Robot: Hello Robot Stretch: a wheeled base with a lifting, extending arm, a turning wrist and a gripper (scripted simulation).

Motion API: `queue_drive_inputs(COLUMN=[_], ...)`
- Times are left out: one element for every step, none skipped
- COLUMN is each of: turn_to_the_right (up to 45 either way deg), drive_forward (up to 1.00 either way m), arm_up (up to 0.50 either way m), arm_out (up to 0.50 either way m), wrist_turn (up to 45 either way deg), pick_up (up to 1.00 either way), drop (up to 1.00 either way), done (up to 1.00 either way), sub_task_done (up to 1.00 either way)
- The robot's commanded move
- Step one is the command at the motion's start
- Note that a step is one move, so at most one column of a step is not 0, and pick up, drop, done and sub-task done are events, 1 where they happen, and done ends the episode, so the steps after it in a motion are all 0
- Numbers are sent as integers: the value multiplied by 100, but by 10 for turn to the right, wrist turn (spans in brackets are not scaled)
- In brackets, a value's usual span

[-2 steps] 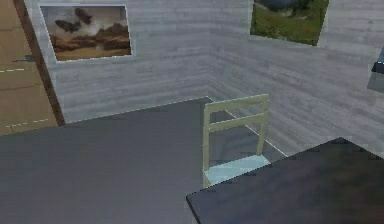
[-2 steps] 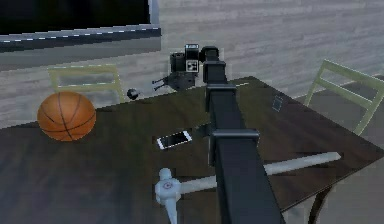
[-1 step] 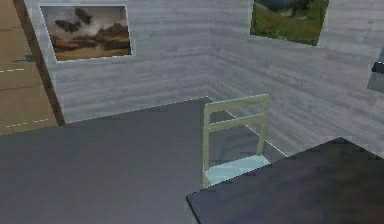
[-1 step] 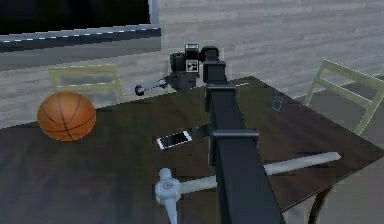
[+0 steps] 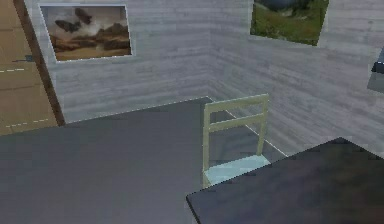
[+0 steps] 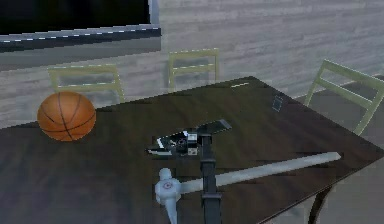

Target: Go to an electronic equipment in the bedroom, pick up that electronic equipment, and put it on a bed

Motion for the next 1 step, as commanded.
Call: queue_drive_inputs(turn_to_the_right=[0], drive_forward=[0], arm_up=[0], arm_out=[0], wrist_turn=[0], pick_up=[100], drop=[0], done=[0], sub_task_done=[0])
